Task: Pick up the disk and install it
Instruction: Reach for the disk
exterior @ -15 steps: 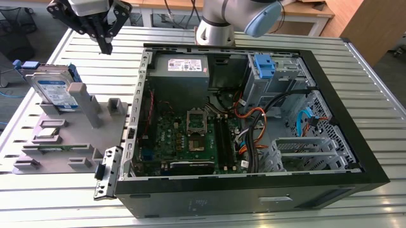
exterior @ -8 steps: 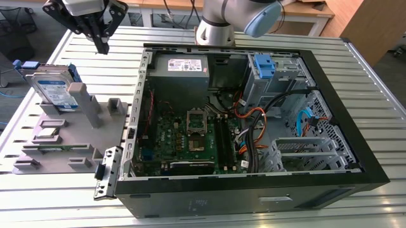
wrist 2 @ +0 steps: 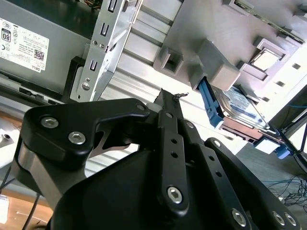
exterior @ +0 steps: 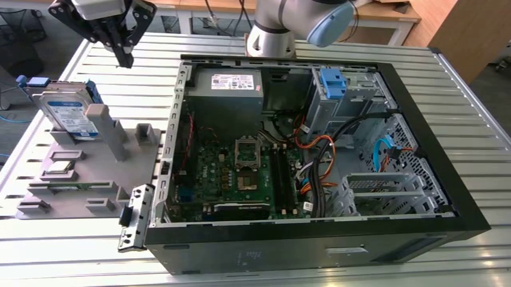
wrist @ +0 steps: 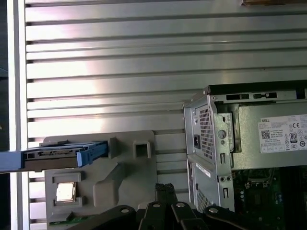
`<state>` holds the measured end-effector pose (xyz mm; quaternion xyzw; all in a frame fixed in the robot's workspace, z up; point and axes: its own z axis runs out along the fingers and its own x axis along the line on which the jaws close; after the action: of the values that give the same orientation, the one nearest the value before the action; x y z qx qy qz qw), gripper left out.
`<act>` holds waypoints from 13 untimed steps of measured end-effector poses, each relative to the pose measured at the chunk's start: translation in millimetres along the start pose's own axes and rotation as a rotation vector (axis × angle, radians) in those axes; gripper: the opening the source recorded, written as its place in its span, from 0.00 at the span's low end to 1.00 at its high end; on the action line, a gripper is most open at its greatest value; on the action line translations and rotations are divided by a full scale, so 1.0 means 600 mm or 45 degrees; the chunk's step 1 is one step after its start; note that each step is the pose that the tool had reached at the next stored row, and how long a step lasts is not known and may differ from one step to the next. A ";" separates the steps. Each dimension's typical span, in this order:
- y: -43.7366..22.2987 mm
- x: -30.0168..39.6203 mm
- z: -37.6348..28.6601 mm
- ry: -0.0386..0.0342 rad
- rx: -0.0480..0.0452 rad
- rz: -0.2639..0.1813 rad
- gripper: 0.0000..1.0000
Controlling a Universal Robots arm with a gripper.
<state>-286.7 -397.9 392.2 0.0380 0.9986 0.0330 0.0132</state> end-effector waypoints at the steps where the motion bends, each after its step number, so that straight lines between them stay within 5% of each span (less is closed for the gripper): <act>1: 0.000 0.001 0.000 0.0000 -0.001 0.000 0.11; 13: -0.001 0.014 0.000 0.0002 -0.008 0.000 0.11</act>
<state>-295.3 -397.9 392.2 0.0381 0.9985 0.0361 0.0133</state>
